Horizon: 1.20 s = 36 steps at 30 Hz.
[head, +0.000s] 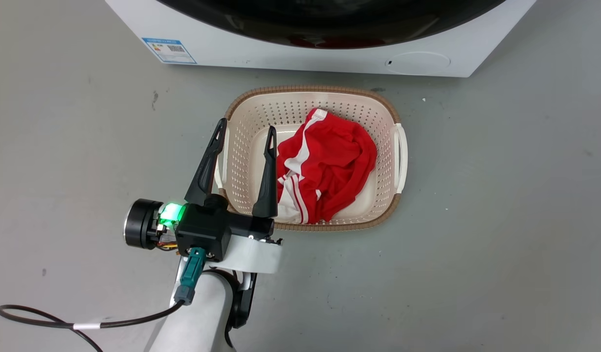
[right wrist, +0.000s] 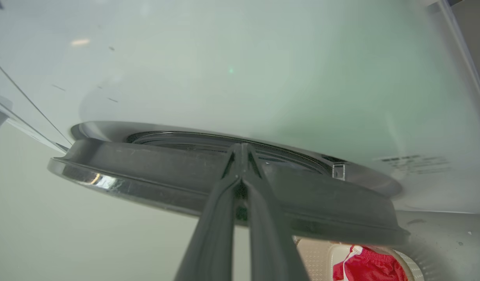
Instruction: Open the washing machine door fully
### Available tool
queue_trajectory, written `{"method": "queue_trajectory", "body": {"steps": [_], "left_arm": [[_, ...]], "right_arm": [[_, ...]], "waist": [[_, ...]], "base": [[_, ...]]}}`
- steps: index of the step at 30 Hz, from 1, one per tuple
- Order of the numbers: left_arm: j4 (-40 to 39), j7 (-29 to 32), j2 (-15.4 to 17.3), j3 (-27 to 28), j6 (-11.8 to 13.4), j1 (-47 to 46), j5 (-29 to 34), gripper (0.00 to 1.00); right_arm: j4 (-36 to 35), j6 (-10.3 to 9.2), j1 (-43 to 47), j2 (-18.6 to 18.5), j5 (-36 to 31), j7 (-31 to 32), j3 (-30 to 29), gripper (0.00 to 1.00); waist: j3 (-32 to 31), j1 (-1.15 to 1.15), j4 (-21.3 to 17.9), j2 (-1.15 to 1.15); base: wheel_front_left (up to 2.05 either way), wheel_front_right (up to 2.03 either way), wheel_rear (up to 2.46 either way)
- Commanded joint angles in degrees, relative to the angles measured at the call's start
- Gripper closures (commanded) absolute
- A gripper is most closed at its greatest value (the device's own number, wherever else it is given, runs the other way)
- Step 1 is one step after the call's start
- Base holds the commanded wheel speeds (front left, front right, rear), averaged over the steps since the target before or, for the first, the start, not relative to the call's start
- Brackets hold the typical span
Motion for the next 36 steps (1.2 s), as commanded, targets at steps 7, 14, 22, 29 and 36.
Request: {"method": "queue_trajectory", "body": {"steps": [7,14,22,29,36], "left_arm": [[-0.34,-0.16,0.00,-0.83,0.52,-1.35,0.17,0.00],[-0.24,-0.16,0.00,-1.57,1.02,-1.74,-0.29,0.00],[0.56,-0.16,0.00,-1.66,1.41,-1.60,-0.87,0.00],[0.93,-0.16,0.01,-0.44,1.63,-0.45,-0.73,0.00],[1.01,-0.16,0.02,1.48,1.53,2.15,-1.13,0.00]], "right_arm": [[-0.33,0.00,-1.87,1.36,-0.77,2.32,1.52,1.00],[-1.37,0.00,-2.09,2.88,-0.32,5.79,2.51,1.00],[-3.97,0.00,0.72,1.69,2.27,12.59,2.47,1.00],[-7.44,0.00,4.91,1.81,5.07,19.38,3.42,1.00],[-12.20,0.00,11.60,2.06,7.06,22.37,5.00,1.00]], "waist": [[1.34,-0.01,0.79,0.00],[2.12,-0.01,1.06,0.00],[1.02,-0.01,0.22,0.00],[-0.92,-0.01,-1.70,0.00],[-5.20,-0.01,-2.25,0.00]], "base": [[0.00,0.00,0.00],[0.00,0.00,0.00],[0.00,0.00,0.00],[0.00,0.00,0.00],[0.00,0.00,0.00]]}}
